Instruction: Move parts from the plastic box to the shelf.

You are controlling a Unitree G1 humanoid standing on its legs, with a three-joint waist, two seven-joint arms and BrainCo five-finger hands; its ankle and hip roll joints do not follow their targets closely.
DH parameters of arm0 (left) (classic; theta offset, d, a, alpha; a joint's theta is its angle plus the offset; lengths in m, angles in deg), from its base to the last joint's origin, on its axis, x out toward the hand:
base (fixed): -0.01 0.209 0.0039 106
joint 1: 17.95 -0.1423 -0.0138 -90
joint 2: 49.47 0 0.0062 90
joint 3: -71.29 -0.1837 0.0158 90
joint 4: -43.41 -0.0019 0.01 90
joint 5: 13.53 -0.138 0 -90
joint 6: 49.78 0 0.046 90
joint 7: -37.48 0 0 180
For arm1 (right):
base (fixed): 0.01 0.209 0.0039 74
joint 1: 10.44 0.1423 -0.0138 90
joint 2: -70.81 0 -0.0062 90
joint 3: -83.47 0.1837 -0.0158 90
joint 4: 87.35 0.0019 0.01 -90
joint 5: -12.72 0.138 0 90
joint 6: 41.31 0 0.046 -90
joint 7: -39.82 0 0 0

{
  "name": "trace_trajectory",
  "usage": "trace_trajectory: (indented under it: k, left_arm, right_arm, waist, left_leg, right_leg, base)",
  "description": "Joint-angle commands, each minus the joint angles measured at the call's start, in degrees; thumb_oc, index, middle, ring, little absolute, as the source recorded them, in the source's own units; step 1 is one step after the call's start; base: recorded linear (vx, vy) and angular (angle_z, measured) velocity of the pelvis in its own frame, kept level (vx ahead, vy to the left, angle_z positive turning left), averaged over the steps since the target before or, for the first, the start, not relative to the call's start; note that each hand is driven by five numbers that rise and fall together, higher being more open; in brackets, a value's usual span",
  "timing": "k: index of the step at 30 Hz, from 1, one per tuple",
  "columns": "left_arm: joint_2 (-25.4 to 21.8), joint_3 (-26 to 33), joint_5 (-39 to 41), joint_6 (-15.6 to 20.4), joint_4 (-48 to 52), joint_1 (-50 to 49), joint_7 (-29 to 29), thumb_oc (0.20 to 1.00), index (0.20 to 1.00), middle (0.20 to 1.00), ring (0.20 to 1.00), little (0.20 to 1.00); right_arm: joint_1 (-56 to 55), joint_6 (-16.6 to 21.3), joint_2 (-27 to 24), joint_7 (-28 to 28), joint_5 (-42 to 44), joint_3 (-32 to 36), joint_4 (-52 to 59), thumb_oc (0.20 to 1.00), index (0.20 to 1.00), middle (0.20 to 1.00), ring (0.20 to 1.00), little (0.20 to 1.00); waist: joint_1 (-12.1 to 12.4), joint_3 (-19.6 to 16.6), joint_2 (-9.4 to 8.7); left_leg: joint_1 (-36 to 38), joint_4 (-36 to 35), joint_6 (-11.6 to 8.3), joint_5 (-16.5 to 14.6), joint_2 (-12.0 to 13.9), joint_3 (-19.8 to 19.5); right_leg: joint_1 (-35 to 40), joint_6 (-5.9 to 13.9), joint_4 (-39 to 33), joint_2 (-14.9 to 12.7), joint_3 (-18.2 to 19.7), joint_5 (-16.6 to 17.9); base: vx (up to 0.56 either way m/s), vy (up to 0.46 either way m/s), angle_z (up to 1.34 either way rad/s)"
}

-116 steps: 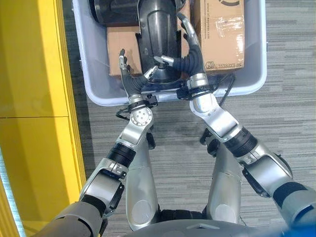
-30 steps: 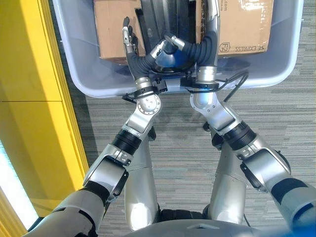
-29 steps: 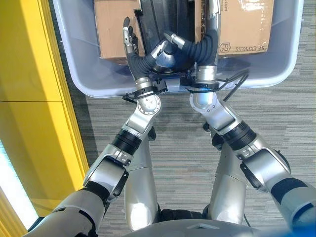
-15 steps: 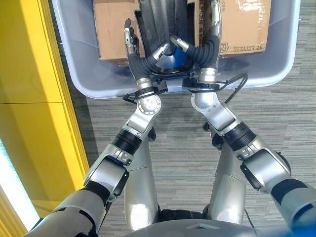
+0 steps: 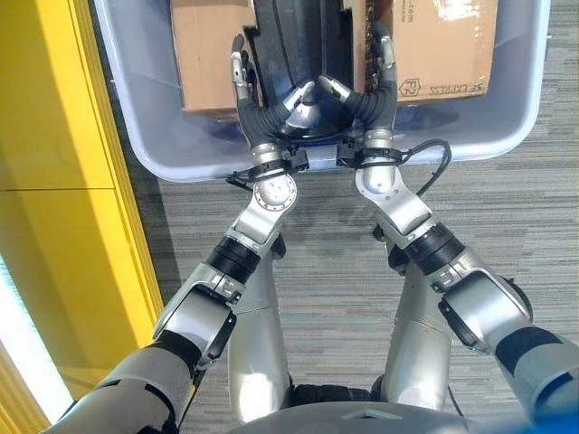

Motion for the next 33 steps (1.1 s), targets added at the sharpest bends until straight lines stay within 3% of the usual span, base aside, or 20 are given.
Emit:
trace_trajectory:
  k: [1,12,16,17,18,19,21,22,24,25,26,27,29,33]
  left_arm:
    - [1.53,-1.10,-0.40,-1.66,-8.58,2.34,-0.24,1.000,1.000,1.000,1.000,1.000]
    - [-1.25,-2.33,0.33,-2.52,-8.94,4.69,4.61,1.000,1.000,1.000,1.000,1.000]
    - [-1.61,-2.46,0.84,-2.67,-9.12,4.99,7.33,1.000,1.000,1.000,1.000,1.000]
    - [-1.87,-2.55,0.85,-2.54,-9.12,5.03,7.95,1.000,1.000,1.000,1.000,1.000]
    - [-1.85,-2.49,0.83,-2.55,-9.11,4.99,8.50,1.000,1.000,1.000,1.000,1.000]
    - [-2.09,-2.88,2.02,-2.92,-8.78,5.15,8.75,0.780,0.780,0.780,0.780,0.780]
    - [-2.03,-2.93,2.79,-3.18,-8.52,5.02,8.28,0.645,0.645,0.645,0.645,0.645]
    - [-1.97,-2.89,3.31,-3.31,-8.35,4.88,7.74,0.642,0.642,0.642,0.642,0.642]
    - [-1.67,-2.70,3.60,-3.25,-8.57,4.83,7.11,0.752,0.752,0.752,0.752,0.752]
    - [-1.58,-2.55,3.93,-3.10,-8.72,4.84,7.07,0.752,0.752,0.752,0.752,0.752]
    - [-1.25,-2.22,4.59,-2.84,-8.88,4.67,6.59,0.661,0.661,0.661,0.661,0.661]
    - [-0.79,-1.94,5.37,-2.60,-9.10,4.54,5.87,0.464,0.464,0.464,0.464,0.464]
    - [-0.35,-1.59,6.53,-2.01,-9.19,4.36,5.44,0.200,0.200,0.200,0.200,0.200]
    - [0.84,0.46,10.82,0.08,-7.49,2.42,-0.74,0.200,0.200,0.200,0.200,0.200]
  right_arm:
    - [-0.52,-2.20,1.25,3.01,1.73,-1.93,-0.74,1.000,1.000,1.000,1.000,1.000]
    - [4.81,-12.85,0.07,9.38,-0.22,-6.44,-4.83,1.000,1.000,1.000,1.000,1.000]
    - [5.40,-13.44,-0.21,10.23,1.07,-6.66,-5.91,1.000,1.000,1.000,1.000,1.000]
    - [5.51,-14.34,-0.39,11.68,1.22,-6.59,-6.18,0.454,0.454,0.454,0.454,0.454]
    - [5.62,-14.56,-0.68,12.28,1.73,-6.76,-6.45,0.200,0.200,0.200,0.200,0.200]
    - [5.81,-15.63,-0.83,12.94,2.94,-7.02,-6.35,0.200,0.200,0.200,0.200,0.200]
    - [5.77,-15.79,-0.86,12.49,3.92,-7.21,-6.11,0.200,0.200,0.200,0.200,0.200]
    - [5.71,-15.56,-0.74,12.04,4.14,-7.05,-6.17,0.200,0.200,0.200,0.200,0.200]
    - [5.69,-14.70,-0.42,10.35,5.16,-6.99,-6.54,0.200,0.200,0.200,0.200,0.200]
    - [5.73,-14.15,-0.44,9.94,5.41,-6.76,-6.74,0.200,0.200,0.200,0.200,0.200]
    - [5.63,-13.53,-0.34,8.81,5.87,-6.08,-6.73,0.200,0.200,0.200,0.200,0.200]
    - [5.27,-11.90,-0.12,7.68,8.15,-5.35,-6.97,0.200,0.200,0.200,0.200,0.200]
    - [4.92,-10.55,-0.10,7.77,9.80,-4.58,-7.09,0.200,0.200,0.200,0.200,0.200]
    - [3.66,-8.49,-0.07,8.70,8.40,-3.21,-6.17,0.200,0.200,0.200,0.200,0.200]
  waist:
    - [-0.42,0.83,2.17]
    - [0.77,0.83,1.50]
    - [0.85,0.83,1.35]
    - [0.90,0.83,1.30]
    - [0.90,0.83,1.28]
    - [0.89,0.83,1.21]
    - [0.89,0.83,1.17]
    - [0.86,0.83,1.18]
    - [0.82,0.83,1.14]
    - [0.79,0.83,1.12]
    - [0.75,0.83,1.14]
    - [0.63,0.83,1.15]
    - [0.54,0.83,1.17]
    - [0.57,0.83,1.15]
  left_leg:
    - [0.41,-0.32,-1.79,-5.09,-1.80,3.23]
    - [-1.08,0.89,-2.09,-4.93,-0.86,1.97]
    - [-1.17,1.05,-2.13,-4.94,-0.68,1.83]
    - [-1.32,1.21,-2.16,-4.94,-0.67,1.71]
    - [-1.35,1.23,-2.15,-4.95,-0.63,1.67]
    - [-1.29,1.21,-2.22,-4.90,-0.58,1.63]
    - [-1.28,1.14,-2.21,-4.86,-0.49,1.71]
    - [-1.29,1.14,-2.21,-4.87,-0.53,1.63]
    - [-1.37,1.16,-2.29,-4.84,-0.47,1.56]
    - [-1.35,1.14,-2.32,-4.82,-0.47,1.54]
    - [-1.23,0.94,-2.39,-4.67,-0.38,1.62]
    - [-1.17,0.92,-2.49,-4.64,-0.33,1.62]
    - [-1.13,0.92,-2.55,-4.65,-0.26,1.66]
    - [-1.02,0.45,-2.78,-4.53,-0.49,1.34]
  right_leg:
    - [-1.47,2.83,1.01,3.48,1.42,0.46]
    - [-1.85,2.82,1.61,2.74,0.24,0.93]
    - [-1.78,2.86,1.56,2.59,0.09,1.07]
    - [-1.80,2.89,1.55,2.54,0.00,1.11]
    - [-1.80,2.91,1.44,2.59,0.03,1.20]
    - [-1.72,2.95,1.42,2.52,-0.05,1.24]
    - [-1.68,2.94,1.41,2.46,-0.14,1.25]
    - [-1.73,2.96,1.43,2.52,-0.08,1.27]
    - [-1.85,3.00,1.46,2.60,0.01,1.31]
    - [-1.81,3.01,1.39,2.61,0.00,1.32]
    - [-1.73,3.04,1.26,2.59,0.02,1.39]
    - [-1.75,3.06,1.25,2.61,0.15,1.38]
    - [-1.76,3.10,1.22,2.58,0.20,1.39]
    - [-1.58,3.32,0.80,2.73,0.24,1.33]
  base:
    - [0.00,-0.037,0.00]
    - [0.01,-0.041,-0.01]
    - [0.00,0.000,0.00]
    - [0.00,0.000,0.00]
    - [0.00,0.000,0.00]
    - [0.00,0.000,0.00]
    - [0.00,0.000,0.00]
    - [0.00,0.000,0.00]
    - [0.00,0.000,0.00]
    - [0.00,0.000,0.00]
    - [0.00,0.000,0.00]
    - [0.00,0.000,0.00]
    - [0.00,0.000,0.00]
    - [0.00,-0.018,0.00]
